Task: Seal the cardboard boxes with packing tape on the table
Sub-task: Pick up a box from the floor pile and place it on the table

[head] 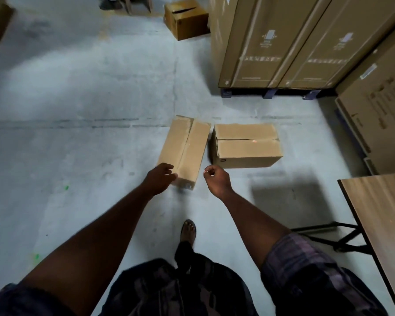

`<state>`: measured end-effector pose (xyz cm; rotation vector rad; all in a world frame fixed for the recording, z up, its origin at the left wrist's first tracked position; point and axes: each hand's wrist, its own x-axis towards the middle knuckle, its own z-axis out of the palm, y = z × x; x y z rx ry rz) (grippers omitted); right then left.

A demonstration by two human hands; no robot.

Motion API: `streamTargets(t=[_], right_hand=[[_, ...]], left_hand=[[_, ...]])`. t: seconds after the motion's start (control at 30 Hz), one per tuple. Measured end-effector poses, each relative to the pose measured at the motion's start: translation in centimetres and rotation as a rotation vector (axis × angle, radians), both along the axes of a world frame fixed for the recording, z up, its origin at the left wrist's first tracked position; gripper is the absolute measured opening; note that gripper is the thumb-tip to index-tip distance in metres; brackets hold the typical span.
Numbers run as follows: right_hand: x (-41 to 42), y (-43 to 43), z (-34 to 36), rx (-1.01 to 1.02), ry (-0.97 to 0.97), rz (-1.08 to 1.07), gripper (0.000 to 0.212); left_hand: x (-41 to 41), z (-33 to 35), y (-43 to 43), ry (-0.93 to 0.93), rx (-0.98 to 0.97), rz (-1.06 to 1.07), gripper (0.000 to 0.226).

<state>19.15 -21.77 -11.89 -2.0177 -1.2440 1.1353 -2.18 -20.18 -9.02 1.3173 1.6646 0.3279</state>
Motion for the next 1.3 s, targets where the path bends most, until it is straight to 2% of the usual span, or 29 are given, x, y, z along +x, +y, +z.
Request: streamTargets(t=[0.27,0.53,0.7,0.87,1.07,1.2,1.3], right_hand=[[-1.1,12.6,0.2,-0.049,-0.017,-0.047,0.020],[-2.3,23.1,-2.7,-0.159,-0.084,-0.123,0.030],[-1.9,28.5,-6.7,-0.241,-0.063,-0.271,0.034],[-1.5,33.2,-14.6,-0.313,-0.041,-0.292,0.036],[-0.5,36.4,-28.5,-0.416,-0.007,-0.338,0.047],[0.0,38.2,-37.2,-0.490,0.032,-0.396,0.060],[0.6,39.2,-43.3,-0.537,0.048,-0.414,0.079]], left_hand=[[-1.7,-0.5,13.7,-0.036,-0.077,0.019,0.042],[-3.0,-4.9,26.6,0.021,-0.180,-0.119,0.043],[-5.4,-9.7,32.5,0.103,-0.271,-0.124,0.046],[-5.9,-17.2,38.3,0.162,-0.334,-0.152,0.050],[-4.9,-29.3,42.6,0.199,-0.363,-0.181,0.052],[-5.0,-37.6,44.3,0.247,-0.373,-0.194,0.055],[-4.8,-44.0,45.0,0.263,-0.412,-0.174,0.061]])
